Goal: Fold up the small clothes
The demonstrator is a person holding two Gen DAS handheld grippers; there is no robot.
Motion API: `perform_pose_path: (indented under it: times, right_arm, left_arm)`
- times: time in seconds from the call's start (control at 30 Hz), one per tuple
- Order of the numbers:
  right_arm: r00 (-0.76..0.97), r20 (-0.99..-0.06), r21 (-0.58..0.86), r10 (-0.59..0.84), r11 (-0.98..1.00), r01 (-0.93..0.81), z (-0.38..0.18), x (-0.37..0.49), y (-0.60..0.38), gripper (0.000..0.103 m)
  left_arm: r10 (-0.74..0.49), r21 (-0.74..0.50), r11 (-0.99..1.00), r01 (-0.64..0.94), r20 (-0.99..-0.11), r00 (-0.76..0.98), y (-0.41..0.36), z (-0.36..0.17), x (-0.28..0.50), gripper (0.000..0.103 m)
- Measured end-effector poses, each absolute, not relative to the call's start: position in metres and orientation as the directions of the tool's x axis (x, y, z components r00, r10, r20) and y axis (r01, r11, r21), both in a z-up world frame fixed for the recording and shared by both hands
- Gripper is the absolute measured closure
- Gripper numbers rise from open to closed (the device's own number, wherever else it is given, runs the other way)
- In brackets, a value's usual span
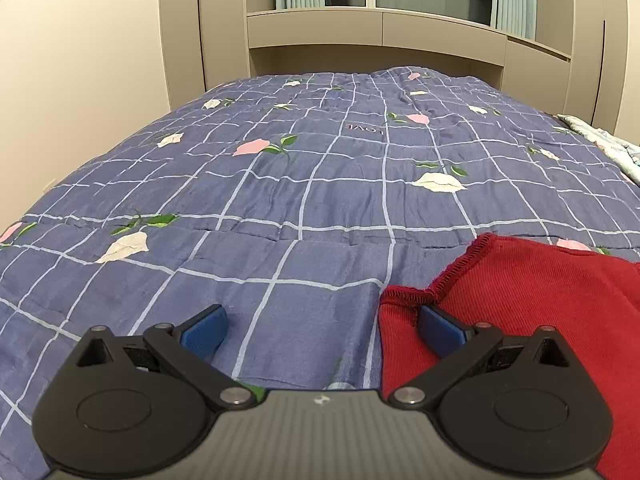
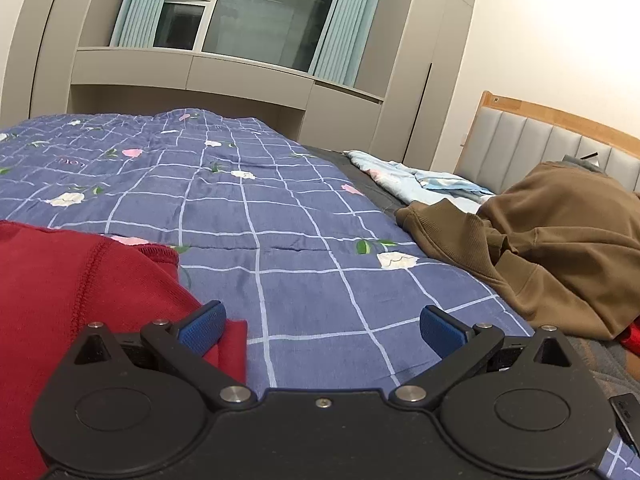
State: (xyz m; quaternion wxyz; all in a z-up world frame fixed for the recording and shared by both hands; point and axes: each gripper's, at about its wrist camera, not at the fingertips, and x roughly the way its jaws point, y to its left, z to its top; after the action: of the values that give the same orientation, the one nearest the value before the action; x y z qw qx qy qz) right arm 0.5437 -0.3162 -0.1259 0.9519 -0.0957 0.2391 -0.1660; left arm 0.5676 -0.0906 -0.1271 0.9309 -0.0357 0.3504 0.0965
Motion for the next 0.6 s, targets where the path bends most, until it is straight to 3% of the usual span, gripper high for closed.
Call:
perform_pose_path:
  times: [0.07,0.2,0.33,0.43,0.6]
  right_arm:
    - [0.835,-0.446,-0.189,-0.321,0.946,0.263,-0.122,0.540,-0.325,0.001]
    - [0.885,-0.438,0.164,-0.158,0.954,0.252,-0.114,0.505,-0.365,0.001]
    - [0.890,-0.415,0.306,-0.187,0.893,0.330,-0.111,0.458,-0.381,0.001]
    - [0.914,-0.365,0.304,-0.179,0.904,0.299,-0.098,0.428,-0.367,0.001]
    - [0.933,-0.337,0.067,-0.128,0.985,0.160,-0.076,0.421,-0.312,0.001]
  left_arm:
    - [0.138,-0.011,0.981,-0.196,-0.672,0.728,-0.086,-0.123,0.568,0.000]
    - [0.073,-0.129,0.962,-0.239,-0.723,0.687,-0.064,-0.106,0.559,0.000]
    - [-0.021,-0.319,0.901,-0.292,-0.707,0.707,-0.045,-0.088,0.529,0.000]
    - [-0.049,-0.332,0.907,-0.258,-0.694,0.718,-0.051,-0.081,0.506,0.000]
    - [-0.026,-0.231,0.955,-0.186,-0.691,0.722,-0.076,-0.082,0.480,0.000]
